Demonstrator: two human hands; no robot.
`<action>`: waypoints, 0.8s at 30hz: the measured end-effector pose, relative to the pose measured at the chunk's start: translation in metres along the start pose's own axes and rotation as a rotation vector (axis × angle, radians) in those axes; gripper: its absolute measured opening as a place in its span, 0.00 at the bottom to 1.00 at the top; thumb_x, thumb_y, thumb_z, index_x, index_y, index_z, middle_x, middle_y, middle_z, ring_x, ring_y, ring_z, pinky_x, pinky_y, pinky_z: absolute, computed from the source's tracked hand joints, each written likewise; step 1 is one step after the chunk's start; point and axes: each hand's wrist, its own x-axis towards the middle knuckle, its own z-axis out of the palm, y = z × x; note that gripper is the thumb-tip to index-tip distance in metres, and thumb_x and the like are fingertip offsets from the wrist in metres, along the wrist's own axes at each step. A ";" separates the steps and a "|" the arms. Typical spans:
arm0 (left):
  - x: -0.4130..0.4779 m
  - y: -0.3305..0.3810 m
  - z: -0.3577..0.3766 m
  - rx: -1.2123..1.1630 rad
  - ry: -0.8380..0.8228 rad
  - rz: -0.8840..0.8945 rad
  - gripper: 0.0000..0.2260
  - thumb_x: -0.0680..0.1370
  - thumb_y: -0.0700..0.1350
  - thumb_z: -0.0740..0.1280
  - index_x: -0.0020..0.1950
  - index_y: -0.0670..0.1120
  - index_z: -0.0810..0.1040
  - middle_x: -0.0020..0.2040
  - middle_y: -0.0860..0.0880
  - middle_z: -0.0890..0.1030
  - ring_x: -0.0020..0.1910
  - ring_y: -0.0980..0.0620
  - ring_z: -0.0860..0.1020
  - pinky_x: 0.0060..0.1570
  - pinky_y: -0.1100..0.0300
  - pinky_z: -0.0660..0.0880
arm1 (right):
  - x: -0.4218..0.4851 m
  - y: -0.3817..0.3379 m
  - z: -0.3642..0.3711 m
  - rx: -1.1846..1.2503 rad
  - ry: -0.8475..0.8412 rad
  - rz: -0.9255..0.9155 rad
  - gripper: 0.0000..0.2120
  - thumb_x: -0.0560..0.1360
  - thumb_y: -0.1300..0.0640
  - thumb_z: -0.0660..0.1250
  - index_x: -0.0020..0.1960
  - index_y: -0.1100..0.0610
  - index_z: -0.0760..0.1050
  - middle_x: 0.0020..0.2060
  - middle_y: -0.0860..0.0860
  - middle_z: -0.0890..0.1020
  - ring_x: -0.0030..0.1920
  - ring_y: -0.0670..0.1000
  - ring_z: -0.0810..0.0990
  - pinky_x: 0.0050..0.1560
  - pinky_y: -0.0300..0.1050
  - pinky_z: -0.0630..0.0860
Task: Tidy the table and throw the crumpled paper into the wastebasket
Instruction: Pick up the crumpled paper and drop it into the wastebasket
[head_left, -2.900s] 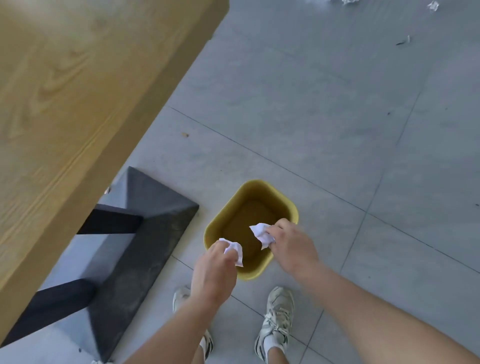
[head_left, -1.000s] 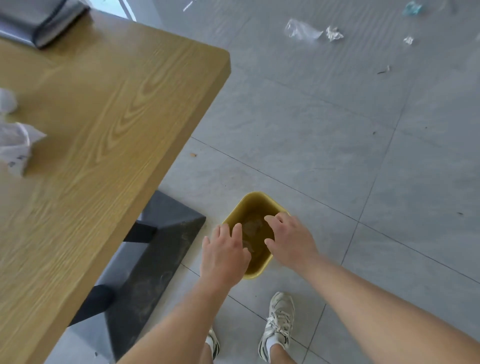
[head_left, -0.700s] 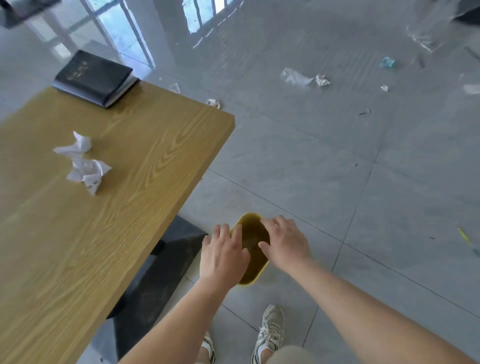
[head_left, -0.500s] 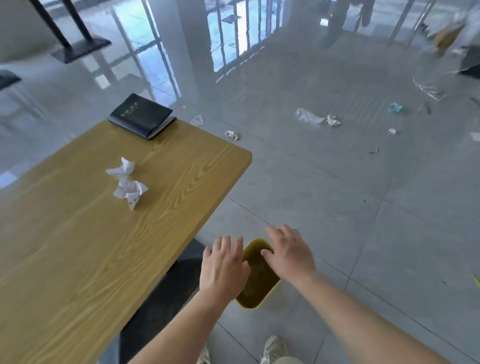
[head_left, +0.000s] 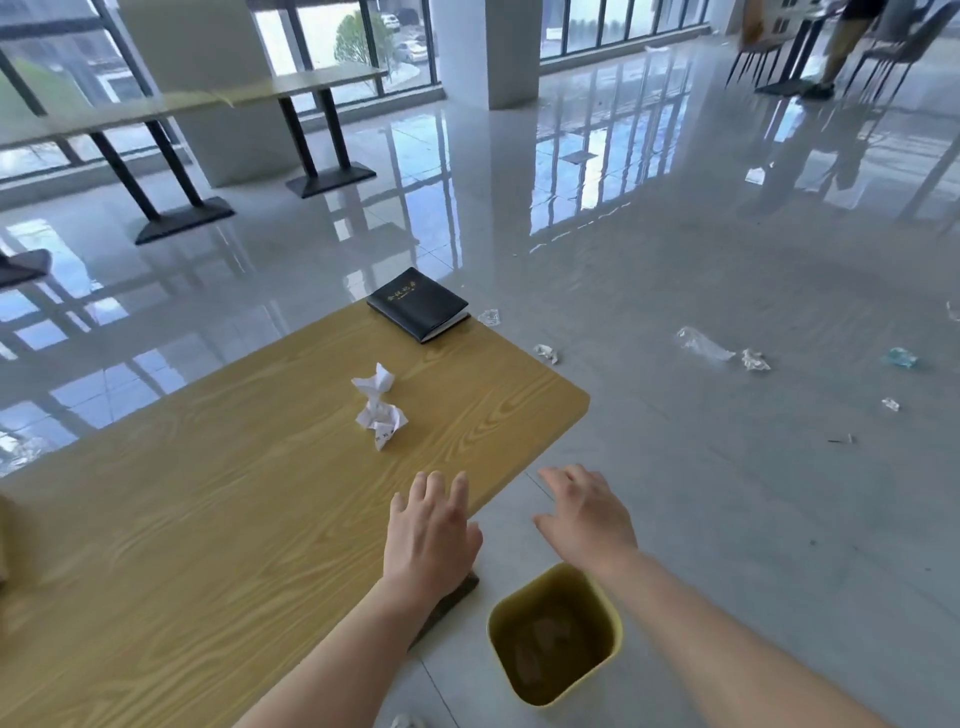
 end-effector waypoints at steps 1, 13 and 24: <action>-0.002 -0.006 -0.003 0.005 0.004 -0.021 0.26 0.78 0.55 0.61 0.75 0.49 0.60 0.67 0.46 0.71 0.69 0.45 0.67 0.64 0.47 0.70 | 0.003 -0.006 -0.002 0.008 0.001 -0.019 0.25 0.74 0.46 0.66 0.70 0.49 0.67 0.59 0.52 0.76 0.57 0.54 0.73 0.48 0.45 0.74; 0.014 -0.105 -0.037 0.017 0.077 -0.170 0.27 0.76 0.53 0.63 0.73 0.48 0.63 0.66 0.46 0.72 0.68 0.45 0.68 0.62 0.46 0.71 | 0.057 -0.098 -0.006 0.017 -0.016 -0.144 0.26 0.76 0.45 0.67 0.71 0.50 0.67 0.65 0.53 0.74 0.65 0.55 0.71 0.57 0.50 0.75; 0.074 -0.207 -0.040 -0.031 0.026 -0.099 0.27 0.76 0.53 0.62 0.73 0.49 0.61 0.69 0.45 0.70 0.71 0.43 0.64 0.65 0.43 0.68 | 0.115 -0.184 0.029 -0.020 -0.099 -0.052 0.23 0.78 0.45 0.65 0.70 0.50 0.68 0.63 0.51 0.74 0.62 0.55 0.71 0.59 0.51 0.74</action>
